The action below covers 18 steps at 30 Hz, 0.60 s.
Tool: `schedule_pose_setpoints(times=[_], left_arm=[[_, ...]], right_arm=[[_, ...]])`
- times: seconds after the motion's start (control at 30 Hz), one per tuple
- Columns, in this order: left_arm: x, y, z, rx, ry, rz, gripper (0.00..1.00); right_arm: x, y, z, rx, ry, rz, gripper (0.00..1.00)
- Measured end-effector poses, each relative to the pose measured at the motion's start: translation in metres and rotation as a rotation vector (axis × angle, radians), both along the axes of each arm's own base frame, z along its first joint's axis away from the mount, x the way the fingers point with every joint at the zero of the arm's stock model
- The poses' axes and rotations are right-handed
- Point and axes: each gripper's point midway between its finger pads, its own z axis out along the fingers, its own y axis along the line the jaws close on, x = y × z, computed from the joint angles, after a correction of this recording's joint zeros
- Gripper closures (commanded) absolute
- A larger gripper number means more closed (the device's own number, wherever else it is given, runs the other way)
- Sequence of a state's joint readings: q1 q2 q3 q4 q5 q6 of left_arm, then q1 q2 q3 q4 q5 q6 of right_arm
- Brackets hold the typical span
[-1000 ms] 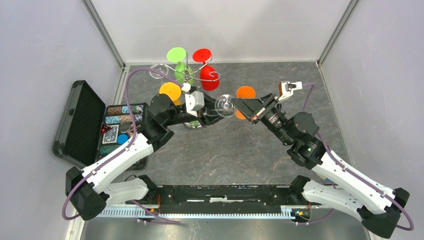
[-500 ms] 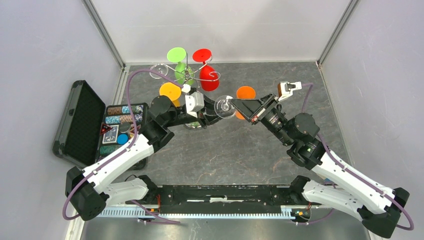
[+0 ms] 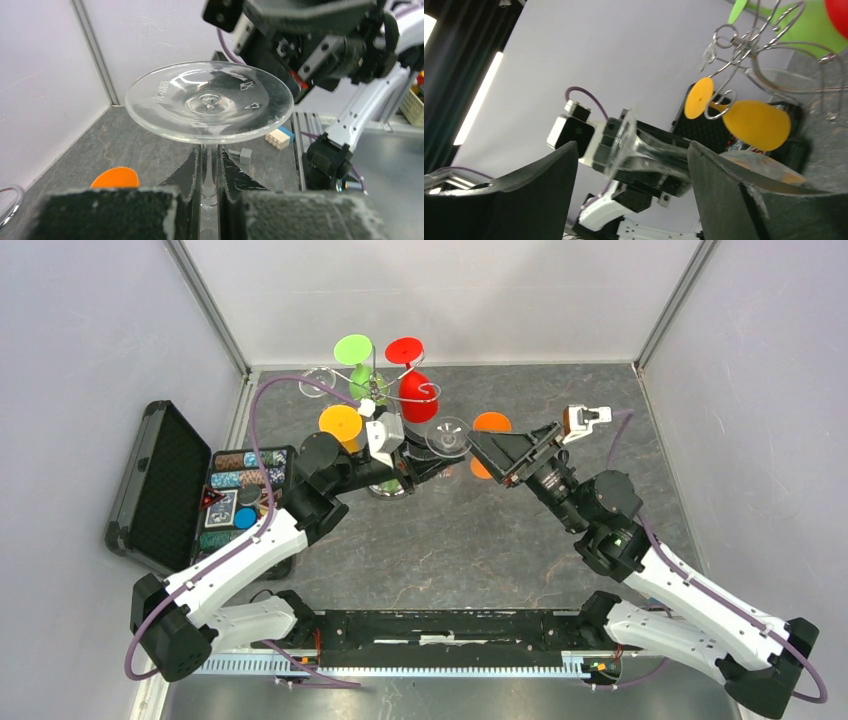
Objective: Take the wine glass off the wine glass rack
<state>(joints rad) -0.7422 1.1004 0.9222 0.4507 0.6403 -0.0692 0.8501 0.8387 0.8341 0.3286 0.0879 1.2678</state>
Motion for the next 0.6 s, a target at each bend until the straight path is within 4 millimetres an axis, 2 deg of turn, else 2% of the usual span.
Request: schedule_pose_setpoints(times=[0.2,0.37,0.47,0.6], left_arm=[[0.016,0.01,0.021,-0.107,0.114,0.118,0.98],[0.041,0.025,0.044,-0.199,0.28,0.275,0.98],[0.051,0.04,0.066,-0.307,0.333,0.358,0.98],[0.061,0.062,0.085,-0.452,0.417,0.449,0.98]], right_arm=[[-0.002,-0.023,-0.015,-0.063,-0.078,-0.105,0.08],[-0.01,-0.043,-0.018,-0.066,-0.156,-0.161,0.07],[-0.013,-0.039,-0.015,-0.06,-0.189,-0.14,0.07],[-0.012,-0.023,-0.024,-0.088,-0.189,-0.089,0.07]])
